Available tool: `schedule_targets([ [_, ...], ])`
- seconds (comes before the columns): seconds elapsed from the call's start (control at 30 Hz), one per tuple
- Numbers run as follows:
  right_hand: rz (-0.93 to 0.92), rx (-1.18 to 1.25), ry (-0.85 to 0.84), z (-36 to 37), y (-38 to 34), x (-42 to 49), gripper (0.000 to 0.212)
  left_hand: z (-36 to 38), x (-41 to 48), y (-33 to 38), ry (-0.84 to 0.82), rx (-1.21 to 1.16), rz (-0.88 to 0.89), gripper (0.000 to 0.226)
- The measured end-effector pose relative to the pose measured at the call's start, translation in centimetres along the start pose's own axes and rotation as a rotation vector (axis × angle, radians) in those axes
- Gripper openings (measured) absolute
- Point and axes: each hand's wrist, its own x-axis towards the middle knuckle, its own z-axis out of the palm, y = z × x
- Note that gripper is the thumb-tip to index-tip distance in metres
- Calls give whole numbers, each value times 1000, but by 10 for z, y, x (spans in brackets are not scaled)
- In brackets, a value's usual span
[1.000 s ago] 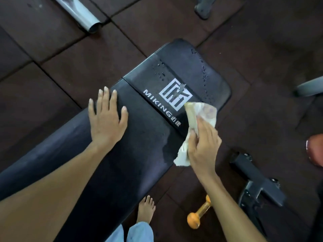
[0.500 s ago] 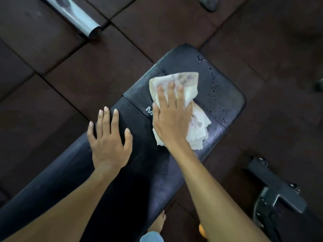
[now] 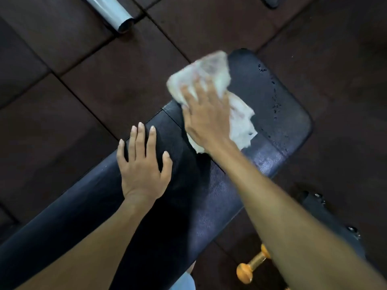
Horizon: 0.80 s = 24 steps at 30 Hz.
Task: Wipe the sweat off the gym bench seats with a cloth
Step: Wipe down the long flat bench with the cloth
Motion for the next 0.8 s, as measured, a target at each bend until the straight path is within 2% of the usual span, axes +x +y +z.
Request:
schedule_targets([
  [0.07,-239,-71,-126,-8,6,18,47,-1,-1,0,-10,-5,1,63],
  [0.1,-263,-91,-172,-11,13,25,47,-1,0,0,-15,-9,-1,64],
  [0.27,77,1,-59,-19,26,53,45,0,0,0,-13,-24,-7,64],
  [0.37,97,14,46,-5,16,21,44,0,0,0,-8,-5,-6,63],
  [0.43,-14,10,103,4,17,-30,44,0,-1,0,-2,5,-4,62],
  [0.53,-271,-90,76,6,56,-112,47,1,-1,-2,-2,1,4,61],
  [0.57,-295,-119,54,5,76,-136,49,1,0,-2,1,-2,6,61],
  [0.7,4,-88,14,2,105,-186,54,2,-1,-1,-1,2,8,61],
  [0.8,37,-83,26,3,83,-161,52,-1,0,0,-22,12,22,62],
])
